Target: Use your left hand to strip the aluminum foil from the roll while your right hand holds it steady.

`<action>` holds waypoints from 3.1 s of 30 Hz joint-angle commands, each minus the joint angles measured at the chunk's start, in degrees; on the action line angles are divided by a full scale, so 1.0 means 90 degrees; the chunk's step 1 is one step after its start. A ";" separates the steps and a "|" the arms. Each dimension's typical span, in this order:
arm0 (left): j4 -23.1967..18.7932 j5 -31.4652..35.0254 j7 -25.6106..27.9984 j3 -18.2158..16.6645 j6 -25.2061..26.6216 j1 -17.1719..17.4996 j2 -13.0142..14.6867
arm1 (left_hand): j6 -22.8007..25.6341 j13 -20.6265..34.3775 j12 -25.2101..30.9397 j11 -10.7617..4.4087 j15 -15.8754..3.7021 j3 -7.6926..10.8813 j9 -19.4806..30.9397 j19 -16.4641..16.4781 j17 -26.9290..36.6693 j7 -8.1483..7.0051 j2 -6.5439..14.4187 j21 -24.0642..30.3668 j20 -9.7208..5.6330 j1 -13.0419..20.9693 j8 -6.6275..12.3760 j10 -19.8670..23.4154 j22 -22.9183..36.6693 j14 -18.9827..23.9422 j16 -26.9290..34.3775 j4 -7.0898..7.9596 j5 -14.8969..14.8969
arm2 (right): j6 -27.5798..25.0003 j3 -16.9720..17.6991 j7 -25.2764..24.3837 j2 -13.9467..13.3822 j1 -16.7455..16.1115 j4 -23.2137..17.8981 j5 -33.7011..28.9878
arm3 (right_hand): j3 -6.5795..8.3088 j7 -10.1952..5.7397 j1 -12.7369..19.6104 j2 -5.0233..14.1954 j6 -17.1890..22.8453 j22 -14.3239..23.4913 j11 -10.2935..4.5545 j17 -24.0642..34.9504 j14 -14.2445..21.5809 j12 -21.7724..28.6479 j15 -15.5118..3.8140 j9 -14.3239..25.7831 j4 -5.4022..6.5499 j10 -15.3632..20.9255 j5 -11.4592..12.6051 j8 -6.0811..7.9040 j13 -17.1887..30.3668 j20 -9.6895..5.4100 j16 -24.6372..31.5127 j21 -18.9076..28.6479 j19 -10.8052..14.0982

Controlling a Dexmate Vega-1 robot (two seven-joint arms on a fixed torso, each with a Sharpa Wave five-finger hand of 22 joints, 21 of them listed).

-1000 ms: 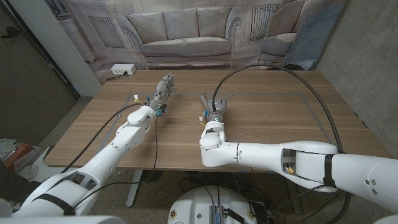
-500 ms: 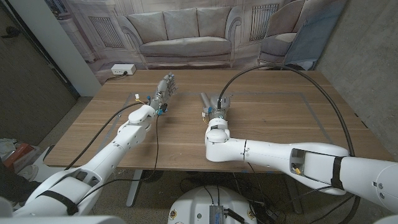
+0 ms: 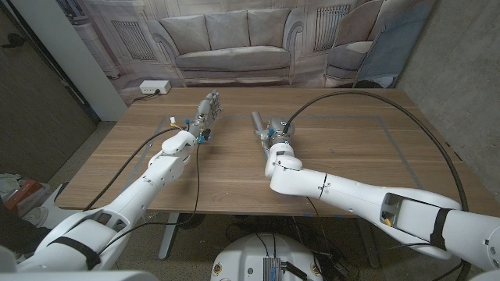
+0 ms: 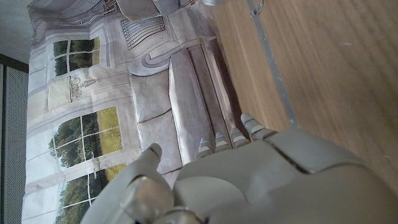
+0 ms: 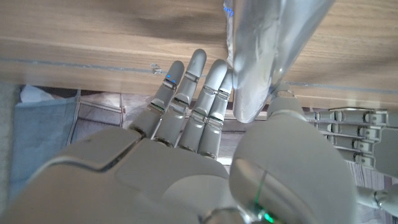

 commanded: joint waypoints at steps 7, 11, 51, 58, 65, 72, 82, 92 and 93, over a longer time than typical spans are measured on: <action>-0.0014 0.0016 -0.0017 -0.0007 -0.0011 -0.0008 0.0002 | 0.0000 0.0033 -0.0006 0.0027 -0.0027 -0.0023 0.0009 0.0005 0.0011 0.0005 0.0218 -0.0019 0.0002 0.0017 -0.0026 -0.0056 0.0012 -0.0033 0.0024 -0.0001 0.0003 | 0.1770 0.1656 0.0666 -0.0395 -0.0902 -0.0753 0.1103 | 0.0234 -0.0025 0.1163 0.1091 0.0046 0.0040 0.0107 0.0053 0.0086 0.0000 -0.0674 0.1157 0.0246 0.0034 -0.0045 0.0746 -0.0027 -0.0402 -0.0030 0.0259 0.0303; -0.0056 0.0003 -0.0006 -0.0015 0.0014 0.0005 0.0013 | 0.0001 0.0033 -0.0006 0.0021 -0.0030 -0.0024 0.0009 0.0006 0.0011 0.0000 0.0218 -0.0022 -0.0004 0.0017 -0.0025 -0.0055 0.0012 -0.0034 0.0024 -0.0001 0.0003 | 0.2338 0.2191 0.1008 -0.0438 -0.1183 -0.0791 0.1603 | 0.0258 0.0036 0.1191 0.1092 -0.0003 0.0040 0.0183 0.0078 0.0083 -0.0021 -0.0661 0.1231 0.0252 0.0013 -0.0063 0.0779 -0.0070 -0.0430 -0.0053 0.0382 0.0474; -0.0181 -0.0003 -0.0017 0.0005 0.0005 0.0057 0.0036 | 0.0003 0.0033 -0.0003 0.0020 -0.0026 -0.0033 0.0009 0.0016 0.0012 -0.0001 0.0218 -0.0048 0.0001 0.0015 -0.0025 -0.0049 0.0015 -0.0029 0.0025 0.0003 0.0000 | 0.4043 0.4885 0.3602 0.0259 -0.2207 0.0298 0.5265 | 0.0426 0.0214 0.1329 0.1080 -0.0539 -0.0159 0.0362 0.0241 -0.0006 -0.0173 -0.0563 0.1711 0.0376 -0.0175 -0.0304 0.0933 -0.0353 -0.0958 -0.0201 0.1321 0.1646; -0.0224 0.0006 0.0001 0.0007 0.0008 0.0081 0.0053 | 0.0002 0.0033 -0.0002 0.0016 -0.0023 -0.0034 0.0009 0.0017 0.0011 -0.0008 0.0219 -0.0053 -0.0001 0.0015 -0.0025 -0.0048 0.0015 -0.0027 0.0026 0.0003 0.0000 | 0.3657 0.5106 0.4090 0.0304 -0.2059 0.0587 0.5898 | 0.0521 0.0250 0.1336 0.1078 -0.0765 -0.0490 0.0340 -0.0038 0.0065 -0.0401 -0.0592 0.1878 0.0428 -0.0215 -0.0354 0.0968 -0.0705 -0.0955 -0.0413 0.1392 0.1949; -0.0240 -0.0002 0.0029 0.0011 -0.0003 0.0102 0.0026 | -0.0004 0.0033 -0.0003 0.0019 -0.0024 -0.0036 0.0009 0.0017 0.0011 0.0003 0.0218 -0.0058 0.0003 0.0016 -0.0027 -0.0051 0.0015 -0.0031 0.0024 0.0003 0.0000 | 0.2914 0.5197 0.4598 0.0235 -0.1667 0.1026 0.6496 | 0.0648 0.0358 0.1369 0.1094 -0.0811 -0.0793 0.0380 -0.0275 0.0438 -0.0388 -0.0571 0.1964 0.0469 -0.0153 -0.0393 0.1033 -0.0733 -0.0955 -0.0459 0.1559 0.2473; -0.0139 -0.0011 -0.0028 0.0038 -0.0038 0.0063 -0.0036 | -0.0010 0.0033 -0.0006 0.0024 -0.0020 -0.0038 0.0009 0.0015 0.0011 0.0009 0.0216 -0.0063 0.0011 0.0016 -0.0029 -0.0058 0.0016 -0.0037 0.0022 0.0002 0.0000 | 0.2561 0.4958 0.5613 0.0057 -0.1111 0.1817 0.6718 | 0.0743 0.0404 0.1411 0.1055 -0.0800 -0.0848 0.0431 -0.0358 0.0659 -0.0347 -0.0553 0.1988 0.0456 -0.0099 -0.0417 0.1066 -0.0708 -0.1010 -0.0448 0.1685 0.2713; -0.0202 0.0037 0.0047 0.0060 0.0002 0.0070 -0.0033 | -0.0011 0.0033 -0.0005 0.0021 -0.0028 -0.0040 0.0009 0.0018 0.0011 0.0009 0.0215 -0.0071 0.0008 0.0017 -0.0029 -0.0058 0.0016 -0.0035 0.0024 0.0001 -0.0001 | 0.3777 0.4337 0.8255 0.0171 -0.0350 0.3715 0.6467 | 0.1043 0.0460 0.1387 0.1155 -0.1377 -0.0914 0.0527 -0.0489 0.0771 -0.0561 -0.0587 0.2304 0.0641 -0.0439 -0.0443 0.1087 -0.0807 -0.1102 -0.0529 0.1711 0.2797; -0.0205 0.0047 0.0020 0.0089 0.0035 0.0035 -0.0036 | -0.0008 0.0033 -0.0006 0.0020 -0.0025 -0.0043 0.0009 0.0017 0.0011 0.0002 0.0213 -0.0079 0.0009 0.0018 -0.0027 -0.0061 0.0016 -0.0039 0.0022 0.0000 -0.0001 | 0.4193 0.4308 0.9153 0.0473 -0.0067 0.4632 0.6486 | 0.1419 0.0482 0.1117 0.1174 -0.1953 -0.1015 0.1025 -0.0940 0.1116 -0.1131 -0.0557 0.2774 0.1141 -0.0450 -0.0472 0.1309 -0.1430 -0.1116 -0.0549 0.1598 0.2942; -0.0223 0.0052 0.0043 0.0090 0.0052 0.0040 -0.0032 | -0.0005 0.0033 -0.0007 0.0031 -0.0022 -0.0043 0.0009 0.0017 0.0011 0.0005 0.0213 -0.0079 0.0011 0.0017 -0.0026 -0.0065 0.0017 -0.0036 0.0024 0.0000 -0.0002 | 0.4234 0.4291 0.9203 0.0479 -0.0048 0.4669 0.6459 | 0.1459 0.0517 0.1107 0.1173 -0.2016 -0.1015 0.1031 -0.0985 0.1180 -0.1166 -0.0557 0.2817 0.1169 -0.0382 -0.0477 0.1325 -0.1491 -0.1122 -0.0531 0.1607 0.2992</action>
